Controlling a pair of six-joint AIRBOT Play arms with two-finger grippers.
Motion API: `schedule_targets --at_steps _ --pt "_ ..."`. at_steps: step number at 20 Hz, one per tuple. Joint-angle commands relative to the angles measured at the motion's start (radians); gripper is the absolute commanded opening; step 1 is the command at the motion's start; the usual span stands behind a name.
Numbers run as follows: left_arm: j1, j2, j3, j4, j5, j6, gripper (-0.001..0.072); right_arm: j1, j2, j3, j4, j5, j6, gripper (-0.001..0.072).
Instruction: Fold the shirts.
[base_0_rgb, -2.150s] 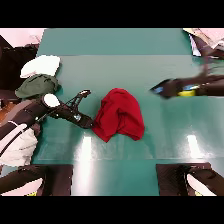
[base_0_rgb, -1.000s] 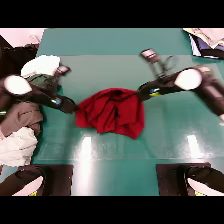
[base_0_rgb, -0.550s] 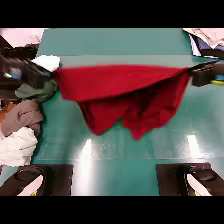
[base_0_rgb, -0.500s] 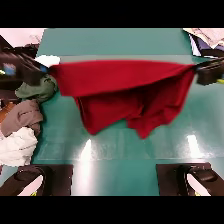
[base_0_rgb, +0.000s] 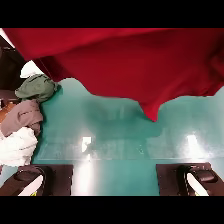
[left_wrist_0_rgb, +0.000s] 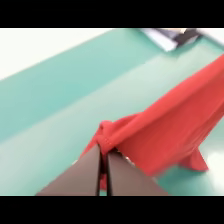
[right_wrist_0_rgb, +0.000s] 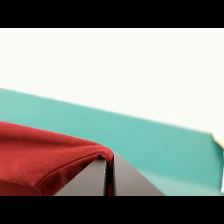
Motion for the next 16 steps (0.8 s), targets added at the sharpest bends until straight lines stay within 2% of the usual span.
schedule_targets --at_steps 1,5,10,13,16 --pt "0.001 0.026 0.106 -0.042 0.015 -0.023 0.0024 -0.001 -0.100 0.224 -0.002 0.143 -0.027 0.0014" --pt "0.001 0.023 0.005 -0.006 0.010 -0.031 0.0024 -0.001 -0.276 0.392 0.001 0.276 -0.027 0.0014" --pt "0.001 -0.084 -0.446 0.172 0.050 -0.030 0.0024 0.001 -0.495 0.185 0.055 0.333 -0.026 0.0015" --pt "0.001 -0.247 -0.637 0.199 0.253 -0.026 0.0025 -0.002 -0.641 0.051 0.052 0.241 -0.028 0.0016" --pt "0.001 -0.444 -0.644 0.196 0.418 -0.030 0.0025 -0.005 -0.754 -0.030 0.054 0.080 -0.027 0.0017"
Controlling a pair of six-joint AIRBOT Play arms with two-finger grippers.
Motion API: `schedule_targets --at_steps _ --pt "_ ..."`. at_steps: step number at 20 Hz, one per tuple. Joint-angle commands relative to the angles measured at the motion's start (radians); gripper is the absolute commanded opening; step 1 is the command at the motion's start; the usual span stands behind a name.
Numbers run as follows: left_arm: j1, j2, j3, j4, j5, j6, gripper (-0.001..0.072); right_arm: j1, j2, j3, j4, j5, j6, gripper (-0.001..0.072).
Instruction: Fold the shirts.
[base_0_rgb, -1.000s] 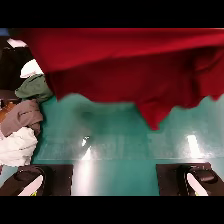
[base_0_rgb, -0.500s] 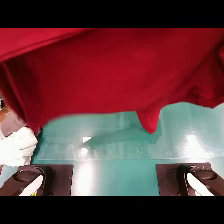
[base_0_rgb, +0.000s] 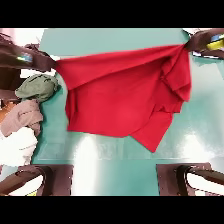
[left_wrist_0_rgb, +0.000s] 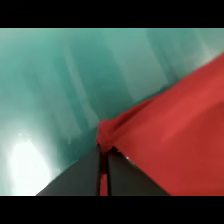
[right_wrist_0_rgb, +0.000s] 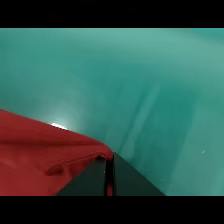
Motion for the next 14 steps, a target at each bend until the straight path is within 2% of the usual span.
schedule_targets --at_steps 1,4,5,6,7,9,11,14 --pt "0.001 -0.208 -0.064 0.022 0.199 -0.002 0.0025 -0.002 -0.145 -0.093 0.008 -0.155 0.001 0.0017" --pt "0.001 -0.291 -0.064 0.023 0.232 -0.023 0.0026 -0.002 -0.214 -0.092 0.008 -0.226 0.019 0.0020" --pt "0.004 -0.296 -0.064 0.025 0.237 -0.030 0.0041 -0.003 -0.225 -0.092 0.008 -0.243 0.020 0.0124" --pt "0.013 -0.294 -0.063 0.023 0.238 -0.031 0.0273 -0.004 -0.228 -0.092 0.008 -0.249 0.021 0.0353" --pt "0.025 -0.293 -0.054 0.021 0.222 -0.049 0.0508 -0.008 -0.225 -0.092 0.008 -0.244 0.021 0.0379" --pt "0.074 -0.292 -0.007 0.021 0.109 -0.054 0.0511 -0.023 -0.199 -0.092 0.042 -0.197 0.018 0.0378" --pt "0.146 -0.290 0.046 0.006 -0.051 -0.047 0.0511 -0.063 -0.158 -0.097 0.146 -0.075 -0.050 0.0377" --pt "0.271 -0.282 -0.002 -0.148 -0.199 0.044 0.0512 -0.146 -0.072 -0.198 0.366 0.092 -0.124 0.0377"
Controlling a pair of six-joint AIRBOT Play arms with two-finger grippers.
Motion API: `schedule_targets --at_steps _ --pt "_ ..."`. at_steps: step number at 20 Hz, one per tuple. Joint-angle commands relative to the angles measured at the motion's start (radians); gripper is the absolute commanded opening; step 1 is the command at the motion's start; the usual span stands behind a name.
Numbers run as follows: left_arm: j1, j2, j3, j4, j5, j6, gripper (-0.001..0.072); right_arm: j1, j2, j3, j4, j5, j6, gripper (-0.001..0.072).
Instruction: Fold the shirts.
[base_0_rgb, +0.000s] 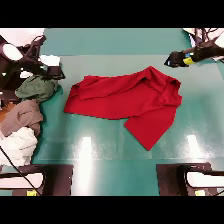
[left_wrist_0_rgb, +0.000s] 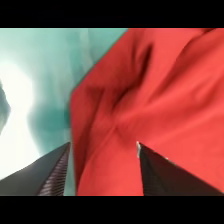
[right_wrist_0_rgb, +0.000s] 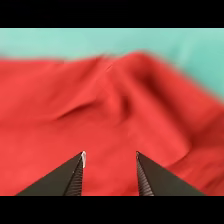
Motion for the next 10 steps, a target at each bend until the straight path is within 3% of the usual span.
schedule_targets --at_steps 1,8,10 --pt "0.131 -0.001 -0.060 -0.170 -0.175 0.077 0.0512 -0.082 0.092 -0.121 0.238 0.178 -0.076 0.0376" --pt "0.195 -0.016 -0.410 -0.235 -0.031 0.250 0.0503 -0.106 0.272 -0.446 0.268 0.172 -0.092 0.0377" --pt "0.195 -0.016 -0.437 -0.237 0.017 0.254 0.0503 -0.106 0.294 -0.482 0.267 0.172 -0.092 0.0376"
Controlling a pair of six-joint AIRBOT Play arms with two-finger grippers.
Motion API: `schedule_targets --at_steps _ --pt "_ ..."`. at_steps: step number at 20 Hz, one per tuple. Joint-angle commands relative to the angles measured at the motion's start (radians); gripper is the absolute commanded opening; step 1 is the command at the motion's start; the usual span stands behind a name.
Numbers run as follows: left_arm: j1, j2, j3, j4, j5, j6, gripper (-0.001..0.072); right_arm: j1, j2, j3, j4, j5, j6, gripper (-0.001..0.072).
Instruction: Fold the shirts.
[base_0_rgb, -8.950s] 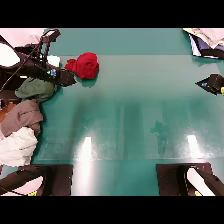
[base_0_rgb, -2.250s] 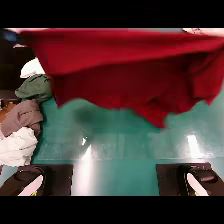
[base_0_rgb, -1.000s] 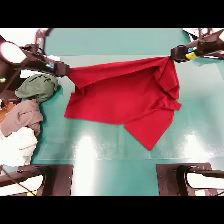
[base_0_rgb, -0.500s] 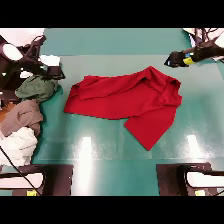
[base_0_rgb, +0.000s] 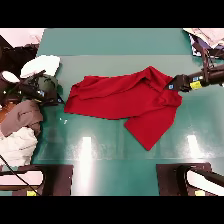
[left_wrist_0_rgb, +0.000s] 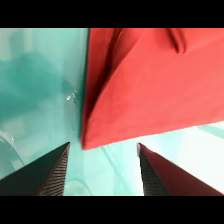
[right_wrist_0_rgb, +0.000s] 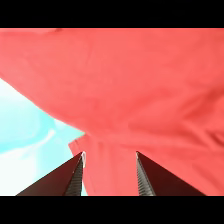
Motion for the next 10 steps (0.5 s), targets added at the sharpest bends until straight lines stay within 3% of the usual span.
schedule_targets --at_steps 1,8,10 --pt "0.010 -0.004 -0.079 -0.029 0.079 0.052 0.0503 -0.005 0.054 -0.084 0.020 0.011 -0.006 0.0376" --pt "-0.096 -0.050 -0.079 -0.034 0.081 0.073 0.0500 -0.005 0.082 -0.086 0.013 0.014 -0.006 0.0376" --pt "-0.103 -0.050 -0.068 -0.040 0.063 0.065 0.0152 -0.015 0.082 -0.087 -0.020 0.035 -0.001 0.0376"
